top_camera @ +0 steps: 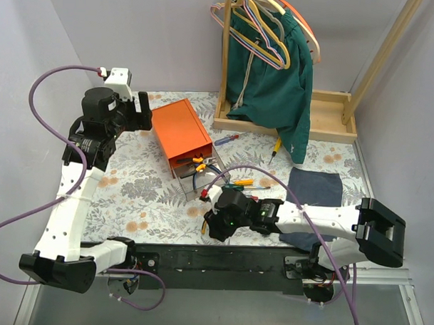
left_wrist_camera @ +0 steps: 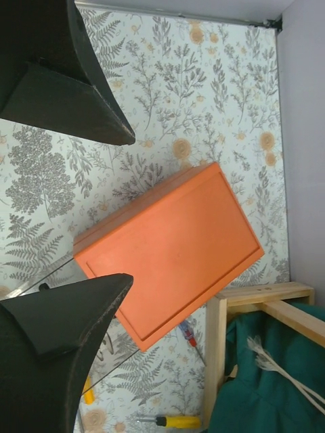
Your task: Sort the tools into containers
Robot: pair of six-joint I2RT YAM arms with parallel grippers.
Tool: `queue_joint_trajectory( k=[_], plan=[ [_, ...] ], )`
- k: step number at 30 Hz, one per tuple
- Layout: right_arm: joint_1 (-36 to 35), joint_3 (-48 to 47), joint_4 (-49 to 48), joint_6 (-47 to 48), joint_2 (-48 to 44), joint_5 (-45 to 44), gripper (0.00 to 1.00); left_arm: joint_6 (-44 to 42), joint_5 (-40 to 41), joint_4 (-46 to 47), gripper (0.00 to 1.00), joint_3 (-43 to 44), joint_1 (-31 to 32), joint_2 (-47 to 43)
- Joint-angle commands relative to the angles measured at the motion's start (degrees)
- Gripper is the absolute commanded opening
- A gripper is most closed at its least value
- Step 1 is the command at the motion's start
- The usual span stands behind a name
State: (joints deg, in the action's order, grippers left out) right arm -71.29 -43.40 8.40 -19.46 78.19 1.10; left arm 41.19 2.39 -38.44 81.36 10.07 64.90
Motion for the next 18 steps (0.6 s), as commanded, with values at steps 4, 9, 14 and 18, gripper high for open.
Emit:
queue_joint_trajectory(
  k=[4,9,14,18],
  plan=[
    [-2.9,-1.3,-6.4,0.4,2.1,0.1,0.46,1.6,-4.8,-1.2,0.77,-2.2,-0.3,-3.8],
    [-2.6,2.0,-6.9,-3.9,4.3,-4.5,0.44,2.1,-6.9,-1.7,0.77,-2.6,-0.7,-5.3],
    [-2.7,2.7,-11.0,-6.2,7.3,-7.4,0.44,2.1,-7.5,-2.3,0.77,-4.1,-0.8,-6.7],
    [-1.4,3.7,-8.5,-8.3,8.0,-13.8,0.45,2.5,-8.3,-2.2,0.77,-5.5,-0.8,-7.9]
  ],
)
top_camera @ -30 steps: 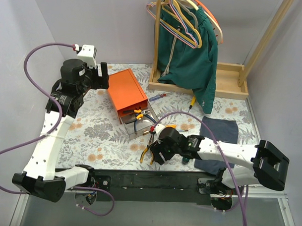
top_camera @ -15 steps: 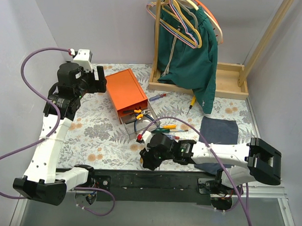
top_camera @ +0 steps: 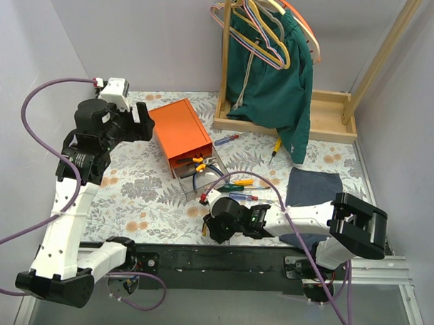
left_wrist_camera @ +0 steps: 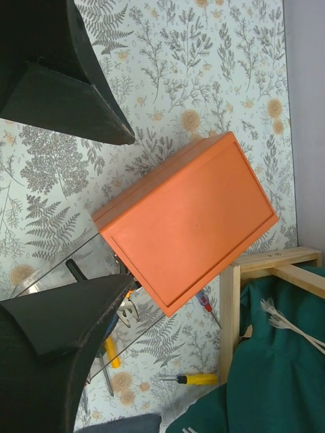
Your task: Sort the tools into containers
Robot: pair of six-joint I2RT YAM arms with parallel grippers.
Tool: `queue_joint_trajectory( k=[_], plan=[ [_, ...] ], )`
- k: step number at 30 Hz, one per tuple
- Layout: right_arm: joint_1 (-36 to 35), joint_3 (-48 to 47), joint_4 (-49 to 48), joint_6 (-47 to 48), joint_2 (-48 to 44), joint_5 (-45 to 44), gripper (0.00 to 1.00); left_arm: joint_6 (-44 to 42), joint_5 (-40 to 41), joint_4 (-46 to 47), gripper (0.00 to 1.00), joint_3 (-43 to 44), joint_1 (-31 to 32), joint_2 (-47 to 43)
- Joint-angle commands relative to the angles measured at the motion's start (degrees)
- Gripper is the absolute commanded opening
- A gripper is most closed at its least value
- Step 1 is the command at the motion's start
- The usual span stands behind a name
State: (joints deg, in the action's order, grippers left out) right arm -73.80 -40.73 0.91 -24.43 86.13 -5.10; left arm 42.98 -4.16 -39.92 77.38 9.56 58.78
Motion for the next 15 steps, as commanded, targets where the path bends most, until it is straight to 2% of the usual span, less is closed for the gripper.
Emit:
queue_joint_trajectory(
  k=[1,5,8,9,10,11,15],
  plan=[
    [2.0,1.4,1.0,-3.6,-0.3,-8.5,0.44,0.7,-2.0,-0.8,0.77,-2.0,-0.3,-2.0],
    [3.7,3.9,2.3,1.7,-4.6,-8.9,0.43,1.0,-3.6,-0.9,0.77,-2.8,-0.2,-2.6],
    [3.7,3.8,-0.2,11.4,-9.4,2.4,0.44,0.7,-4.4,-0.4,0.77,-3.3,-0.2,-3.0],
    [3.6,3.7,-2.0,14.0,-11.3,10.3,0.44,0.6,-5.2,0.2,0.78,-3.5,-0.3,-3.1],
    [3.1,3.6,-2.5,16.2,-12.2,12.4,0.44,0.4,-5.8,0.4,0.78,-3.6,-0.2,-3.2],
    [2.9,3.4,-2.5,20.0,-13.0,13.4,0.44,0.3,-6.1,0.7,0.78,-4.1,-0.2,-3.3],
    [3.2,4.3,-1.4,25.9,-15.0,5.9,0.49,0.4,-8.6,2.4,0.78,-4.8,-0.2,-3.0]
  ],
)
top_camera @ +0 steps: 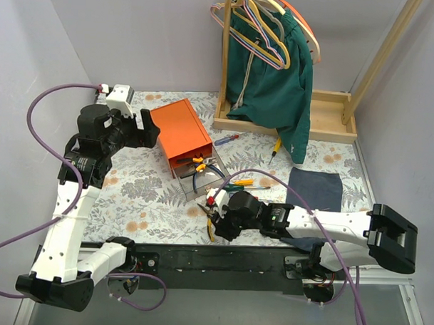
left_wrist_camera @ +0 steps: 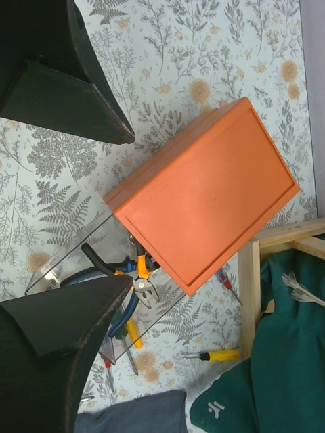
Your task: Sort the tools into containers
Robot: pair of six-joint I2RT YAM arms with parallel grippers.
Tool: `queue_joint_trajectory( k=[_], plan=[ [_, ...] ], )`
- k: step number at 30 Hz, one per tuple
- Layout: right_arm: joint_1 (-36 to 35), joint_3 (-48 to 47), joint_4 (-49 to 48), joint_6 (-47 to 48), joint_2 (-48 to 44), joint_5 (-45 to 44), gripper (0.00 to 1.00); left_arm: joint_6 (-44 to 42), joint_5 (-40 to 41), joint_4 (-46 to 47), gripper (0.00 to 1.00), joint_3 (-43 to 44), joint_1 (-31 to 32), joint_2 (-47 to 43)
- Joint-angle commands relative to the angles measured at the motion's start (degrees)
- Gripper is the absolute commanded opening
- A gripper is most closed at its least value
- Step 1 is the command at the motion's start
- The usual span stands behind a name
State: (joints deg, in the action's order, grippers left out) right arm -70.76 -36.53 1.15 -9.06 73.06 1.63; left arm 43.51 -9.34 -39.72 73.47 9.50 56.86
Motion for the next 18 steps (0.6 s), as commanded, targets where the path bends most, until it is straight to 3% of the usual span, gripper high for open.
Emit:
queue_joint_trajectory(
  k=[1,4,7,8,14,18],
  plan=[
    [1.1,0.5,-1.9,11.3,-2.1,-1.3,0.52,0.0,-4.2,2.5,0.78,-1.0,-0.2,-0.8],
    [3.0,3.0,-3.4,12.9,-2.6,-4.0,0.56,0.6,-4.7,3.2,0.78,-1.1,-0.3,0.0],
    [5.4,6.2,-4.7,10.9,-2.7,-8.2,0.72,1.1,-4.5,3.6,0.78,-1.1,-0.3,0.6],
    [7.1,6.1,-4.9,9.9,-2.3,-7.5,0.73,1.3,-4.4,3.8,0.78,-1.2,-0.2,0.7],
    [10.6,7.8,-7.6,9.5,0.2,-4.4,0.71,2.0,-4.5,4.3,0.78,-2.1,-0.3,0.8],
    [11.3,9.6,-8.7,7.0,1.0,0.2,0.63,2.4,-4.5,4.4,0.78,-2.7,-0.2,0.4]
  ],
)
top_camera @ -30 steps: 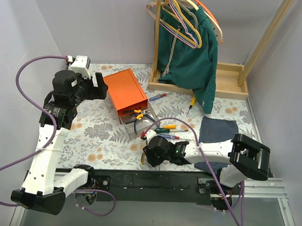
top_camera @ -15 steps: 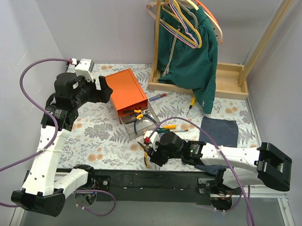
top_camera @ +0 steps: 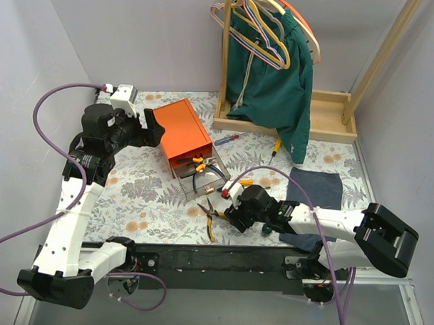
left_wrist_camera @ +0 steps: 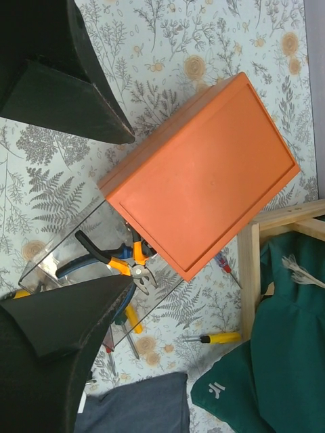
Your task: Sort the tools into containers
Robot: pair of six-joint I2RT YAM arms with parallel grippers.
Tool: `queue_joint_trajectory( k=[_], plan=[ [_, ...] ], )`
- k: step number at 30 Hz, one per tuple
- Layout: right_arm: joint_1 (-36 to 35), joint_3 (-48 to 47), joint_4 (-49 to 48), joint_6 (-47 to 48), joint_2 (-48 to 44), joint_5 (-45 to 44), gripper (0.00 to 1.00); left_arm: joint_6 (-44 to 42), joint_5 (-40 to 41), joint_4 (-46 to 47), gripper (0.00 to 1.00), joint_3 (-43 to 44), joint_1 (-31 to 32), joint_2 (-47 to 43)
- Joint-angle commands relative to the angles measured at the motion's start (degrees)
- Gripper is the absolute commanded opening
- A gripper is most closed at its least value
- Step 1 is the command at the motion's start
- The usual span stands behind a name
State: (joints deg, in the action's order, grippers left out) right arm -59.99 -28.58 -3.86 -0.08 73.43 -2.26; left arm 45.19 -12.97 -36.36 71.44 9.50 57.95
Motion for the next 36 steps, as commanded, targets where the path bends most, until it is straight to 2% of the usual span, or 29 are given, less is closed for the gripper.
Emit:
queue_joint_trajectory(
  k=[1,6,8,12,13,15,17,21,24,29,32,36],
  plan=[
    [0.6,2.2,-3.7,-2.6,0.7,4.9,0.62,1.0,-0.8,1.0,0.78,-0.9,-0.3,-0.7],
    [0.4,2.7,-3.7,-4.4,1.9,5.8,0.57,1.2,-0.5,1.1,0.78,-1.7,-0.3,-1.6],
    [0.5,2.4,-3.8,-4.6,2.6,5.5,0.51,1.3,-0.4,1.1,0.78,-1.7,-0.3,-1.7],
    [0.1,0.7,-1.9,-4.4,2.7,6.0,0.06,1.0,0.5,1.5,0.78,-1.5,-0.3,-1.7],
    [-0.2,-0.1,-0.6,-3.8,2.2,6.0,0.01,0.8,0.8,1.6,0.78,-1.3,-0.2,-1.8],
    [-2.5,-4.2,3.8,-0.3,0.3,8.7,0.01,0.4,1.4,2.0,0.78,-1.1,-0.3,-2.0],
    [-3.5,-7.3,12.3,5.2,-2.0,10.9,0.01,0.3,1.3,2.2,0.78,-0.4,-0.3,-1.9],
    [-3.8,-15.8,22.7,12.3,-4.3,19.9,0.01,0.2,2.0,3.3,0.78,1.0,-0.2,-1.5],
    [-3.9,-22.9,28.4,17.5,-5.7,24.7,0.01,-0.5,3.0,4.0,0.78,1.7,-0.3,-1.5],
    [-2.9,-36.5,32.9,19.1,-3.3,29.9,0.01,-2.2,4.7,4.6,0.79,3.0,-0.3,-1.4],
    [-1.4,-42.6,33.0,18.2,-0.6,29.2,0.01,-2.3,5.7,4.5,0.79,4.9,-0.3,-1.0],
    [3.4,-47.7,32.7,16.8,3.5,22.6,0.01,-3.9,5.9,4.5,0.79,7.4,-0.4,-0.2]
  ],
)
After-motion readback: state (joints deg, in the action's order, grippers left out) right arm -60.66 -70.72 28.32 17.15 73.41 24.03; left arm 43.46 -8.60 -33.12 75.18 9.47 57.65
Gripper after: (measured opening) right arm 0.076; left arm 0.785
